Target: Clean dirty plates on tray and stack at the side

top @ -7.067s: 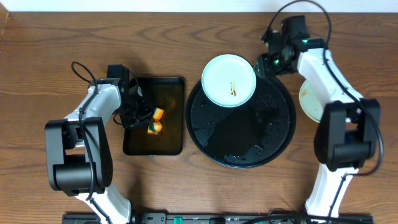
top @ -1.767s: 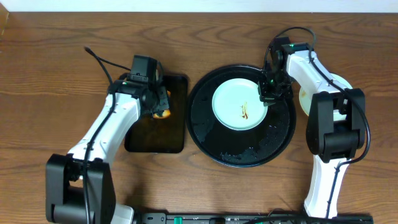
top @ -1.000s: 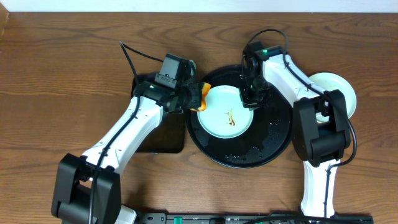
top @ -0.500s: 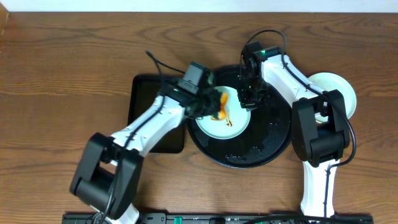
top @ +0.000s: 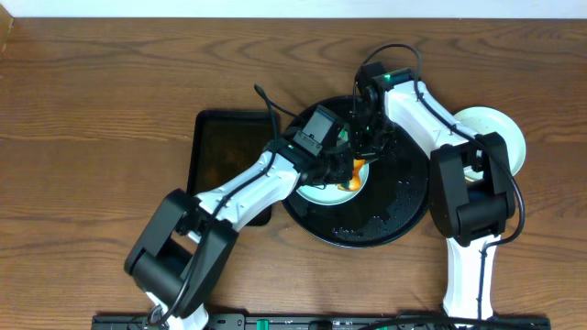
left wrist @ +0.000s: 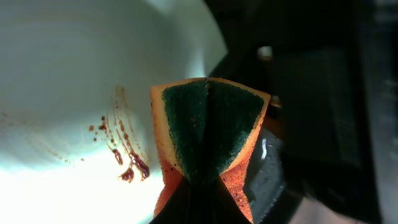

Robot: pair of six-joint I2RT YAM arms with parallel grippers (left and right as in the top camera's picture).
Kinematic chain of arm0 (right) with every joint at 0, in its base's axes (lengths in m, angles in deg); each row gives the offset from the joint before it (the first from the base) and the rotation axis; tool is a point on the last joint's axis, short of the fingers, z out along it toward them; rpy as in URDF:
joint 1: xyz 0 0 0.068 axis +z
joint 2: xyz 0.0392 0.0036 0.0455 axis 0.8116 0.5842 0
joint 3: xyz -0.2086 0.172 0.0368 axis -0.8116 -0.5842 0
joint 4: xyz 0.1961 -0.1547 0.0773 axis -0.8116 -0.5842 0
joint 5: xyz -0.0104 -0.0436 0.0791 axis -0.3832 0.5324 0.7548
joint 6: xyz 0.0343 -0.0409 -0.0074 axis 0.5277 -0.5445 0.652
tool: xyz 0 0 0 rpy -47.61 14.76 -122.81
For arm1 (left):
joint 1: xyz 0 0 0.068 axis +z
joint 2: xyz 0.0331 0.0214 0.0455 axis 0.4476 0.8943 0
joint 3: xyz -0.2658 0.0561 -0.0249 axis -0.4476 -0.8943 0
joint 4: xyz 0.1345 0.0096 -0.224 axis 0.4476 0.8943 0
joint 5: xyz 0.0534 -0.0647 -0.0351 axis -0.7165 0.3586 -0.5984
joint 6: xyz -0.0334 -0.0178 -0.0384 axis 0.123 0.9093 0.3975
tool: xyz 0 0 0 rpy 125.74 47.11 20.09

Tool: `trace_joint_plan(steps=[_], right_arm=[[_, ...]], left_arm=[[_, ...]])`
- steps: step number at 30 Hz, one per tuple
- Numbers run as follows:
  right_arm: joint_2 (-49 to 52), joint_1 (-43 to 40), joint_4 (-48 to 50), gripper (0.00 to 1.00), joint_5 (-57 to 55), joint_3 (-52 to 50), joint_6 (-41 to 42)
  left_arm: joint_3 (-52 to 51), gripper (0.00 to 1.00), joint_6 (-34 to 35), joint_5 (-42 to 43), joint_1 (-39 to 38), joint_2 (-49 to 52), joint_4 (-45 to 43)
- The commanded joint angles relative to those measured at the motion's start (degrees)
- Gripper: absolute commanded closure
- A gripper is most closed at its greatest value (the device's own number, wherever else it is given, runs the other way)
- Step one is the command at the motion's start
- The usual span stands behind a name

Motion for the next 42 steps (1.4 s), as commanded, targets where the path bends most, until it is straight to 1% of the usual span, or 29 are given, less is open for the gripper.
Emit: trace_joint_plan(steps=[1,6,11,14,18,20,23,27,30,35,39,41,42], right_arm=[[0.5,0.81,0.11,0.99,0.31,-0.46,1.03],[0.5,0.81,0.11,0.99,0.28,-0.46,1.03],[0.5,0.79,-0.44,0.99,0.28,-0.46,1.05],[0.5,0.79,-0.74,0.99,0.26,-0.46,1.05],[0.5,0.79,-0.74,0.99,0.26,-0.48,1.03],[0.5,0.79,-0.85,0.99,0.24,-0.48,1.03],[0.5,0.79,-0.96,0.99,0.24,-0.48,1.03],[0.5,0.79,-0.92,0.99,0.24,-0.48,1.03],[0.5,0.79,-0.94,0.99,0.22,-0.48,1.03],[0.5,0.79,-0.92,0.99,0.17,-0.48,1.01],[0.5,0.74,-0.94,0.99,-0.44,-0.48,1.01],[0.5,0.74,-0.9,0.95,-0.39,-0.48,1.03],[0.5,0.74,-0.76,0.89,-0.39,-0.48,1.03]], left_arm=[[1.51,0.93,1.57,0.37,0.13,2.69,-0.96],[1.51,0.93,1.51,-1.07,0.15,5.55,-1.36],[1.51,0.92,1.27,-10.19,0.7,5.97,2.27],[1.53,0.92,-0.68,-10.71,2.51,5.88,3.23],[1.53,0.92,-1.01,-10.75,5.57,5.73,5.73],[1.53,0.92,-1.18,-12.07,7.08,5.73,6.91],[1.53,0.92,-2.58,-12.35,8.87,5.25,7.43],[1.53,0.92,-5.03,-12.11,9.57,1.55,8.63],[1.53,0.93,-8.04,-11.17,9.31,-4.17,10.25],[1.53,0.93,-8.28,-15.19,10.34,-11.45,13.84],[1.53,0.92,-9.94,-18.43,12.57,-14.36,17.11],[1.53,0.93,-9.99,-19.5,14.21,-14.82,19.37],[1.53,0.92,-10.1,-19.47,15.3,-14.82,20.55]])
